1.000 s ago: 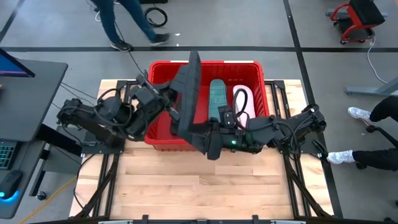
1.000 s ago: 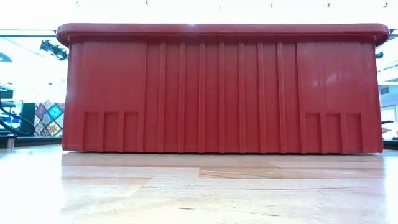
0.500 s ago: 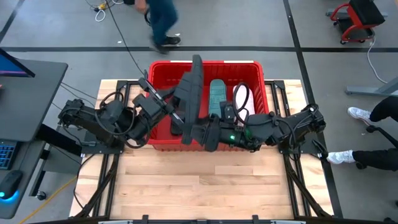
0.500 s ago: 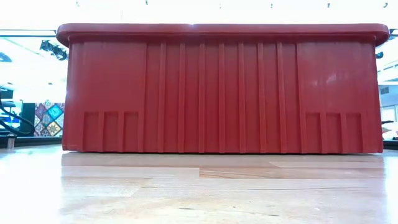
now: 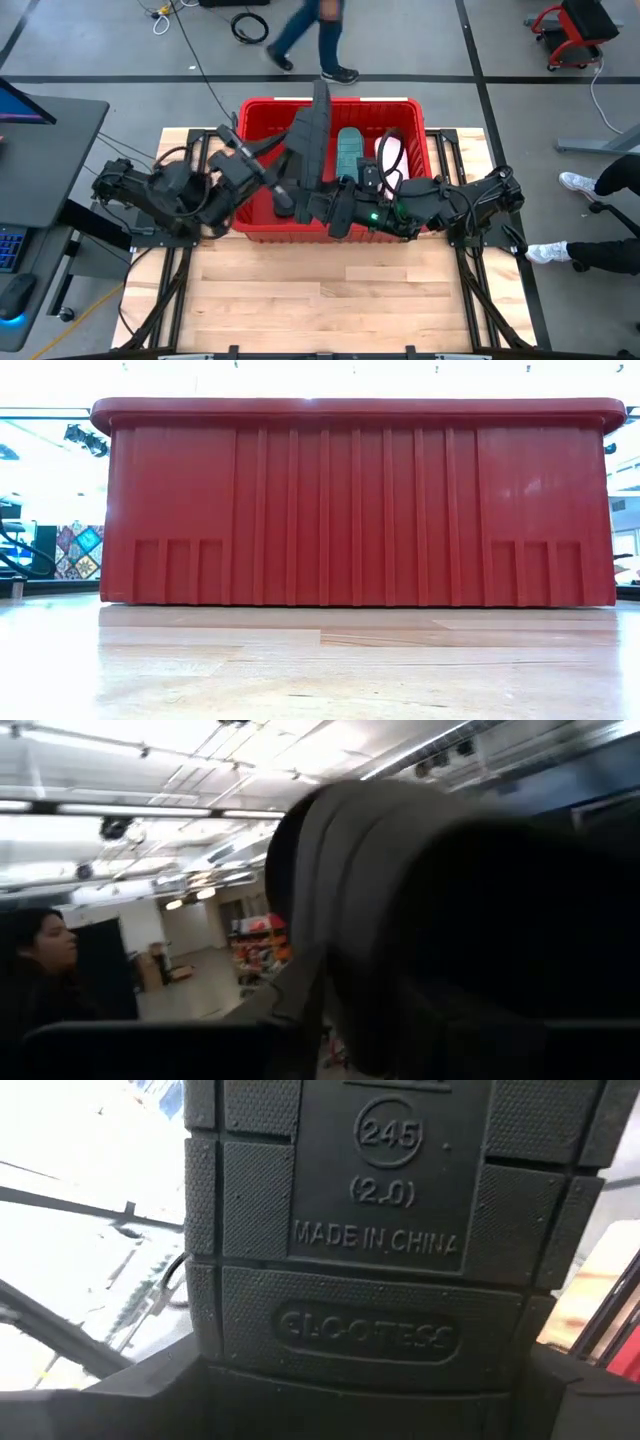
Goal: Pick and place slides into bin
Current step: Stack the black slipper on top of the other black slipper in the red bin
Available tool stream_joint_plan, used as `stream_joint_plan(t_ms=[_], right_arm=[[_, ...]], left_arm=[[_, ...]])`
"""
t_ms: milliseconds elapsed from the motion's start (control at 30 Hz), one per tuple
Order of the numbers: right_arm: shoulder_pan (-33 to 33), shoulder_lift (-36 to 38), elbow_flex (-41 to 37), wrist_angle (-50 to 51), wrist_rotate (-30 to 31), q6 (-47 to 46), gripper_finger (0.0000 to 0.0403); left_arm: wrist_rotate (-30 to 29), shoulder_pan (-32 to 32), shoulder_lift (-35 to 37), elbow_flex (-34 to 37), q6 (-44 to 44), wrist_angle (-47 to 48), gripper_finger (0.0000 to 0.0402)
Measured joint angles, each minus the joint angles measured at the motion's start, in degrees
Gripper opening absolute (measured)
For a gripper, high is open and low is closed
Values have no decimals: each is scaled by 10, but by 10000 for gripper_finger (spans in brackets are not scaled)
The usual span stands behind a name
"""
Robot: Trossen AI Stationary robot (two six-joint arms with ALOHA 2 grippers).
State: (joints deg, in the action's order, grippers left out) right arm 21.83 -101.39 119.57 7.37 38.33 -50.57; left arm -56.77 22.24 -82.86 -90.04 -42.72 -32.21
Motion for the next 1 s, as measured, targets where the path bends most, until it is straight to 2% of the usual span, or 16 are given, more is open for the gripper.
stream_joint_plan(t_ms=[100,233,433,567,733,867,1000], right_arm=[[-3,1,1,-1,6,11,318],[-17,1,1,13,3,20,322],[-63,0,0,133,2,18,315],[-97,-11,0,181,1,13,315],[-128,-38,0,190,-3,14,315],[-148,-64,0,247,-4,26,315],[-171,-102,-1,328,-12,-1,315]], left_arm=[[-11,19,19,-15,1,56,133],[-73,67,50,-40,17,194,193],[-116,165,120,-43,148,395,258],[-148,202,161,-43,303,551,269],[-155,204,198,-42,471,722,264],[-159,199,213,-42,542,808,257],[-161,180,219,-42,597,872,254]])
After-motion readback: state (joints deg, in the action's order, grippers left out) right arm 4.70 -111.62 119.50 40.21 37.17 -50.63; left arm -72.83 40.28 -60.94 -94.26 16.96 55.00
